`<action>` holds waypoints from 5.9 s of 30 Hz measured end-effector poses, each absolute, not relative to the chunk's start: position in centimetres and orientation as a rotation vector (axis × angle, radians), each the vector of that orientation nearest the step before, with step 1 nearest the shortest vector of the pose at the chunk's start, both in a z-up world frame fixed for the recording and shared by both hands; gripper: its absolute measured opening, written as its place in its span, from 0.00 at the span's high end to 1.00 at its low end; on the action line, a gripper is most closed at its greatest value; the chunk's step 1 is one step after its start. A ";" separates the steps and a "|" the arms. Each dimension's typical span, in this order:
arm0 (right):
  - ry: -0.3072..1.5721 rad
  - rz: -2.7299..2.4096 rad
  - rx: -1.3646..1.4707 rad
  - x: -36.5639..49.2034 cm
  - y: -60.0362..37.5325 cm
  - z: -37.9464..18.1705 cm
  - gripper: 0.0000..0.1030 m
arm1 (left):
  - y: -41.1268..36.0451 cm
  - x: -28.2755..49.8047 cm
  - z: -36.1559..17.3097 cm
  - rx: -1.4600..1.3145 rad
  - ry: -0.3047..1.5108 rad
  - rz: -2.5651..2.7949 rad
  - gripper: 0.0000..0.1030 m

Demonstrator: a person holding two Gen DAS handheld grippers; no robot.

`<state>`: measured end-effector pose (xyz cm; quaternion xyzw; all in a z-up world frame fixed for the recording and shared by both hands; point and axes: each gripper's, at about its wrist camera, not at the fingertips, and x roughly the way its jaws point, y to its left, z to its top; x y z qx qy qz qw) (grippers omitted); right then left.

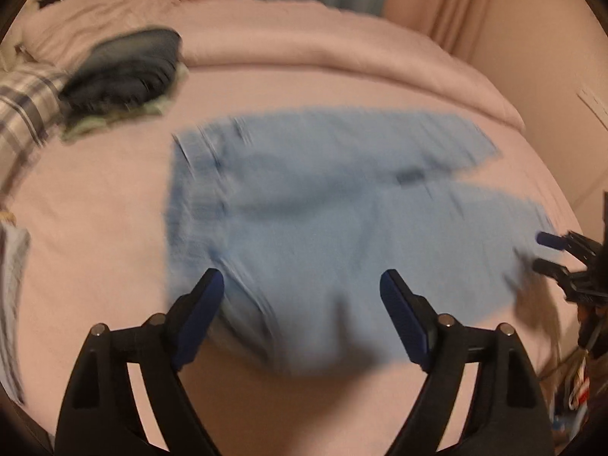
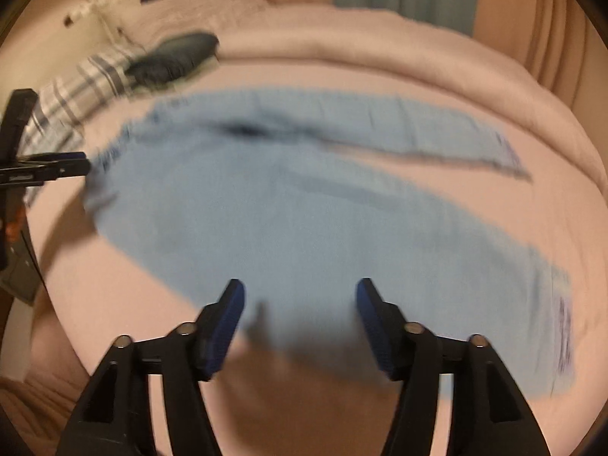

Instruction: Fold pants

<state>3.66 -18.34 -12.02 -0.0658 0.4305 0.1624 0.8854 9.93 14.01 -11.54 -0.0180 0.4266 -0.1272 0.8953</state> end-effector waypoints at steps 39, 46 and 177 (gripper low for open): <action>1.073 0.581 -0.789 34.9 -5.2 -16.0 0.97 | 16.0 32.0 -16.8 0.259 1.098 -0.456 0.78; 0.875 0.480 -0.766 30.7 -5.8 -10.3 0.97 | 15.2 28.4 -11.8 0.325 0.939 -0.439 0.83; 0.941 -0.046 0.287 25.9 -16.4 -12.7 0.92 | -1.4 9.5 -18.4 -0.037 0.935 -0.589 0.36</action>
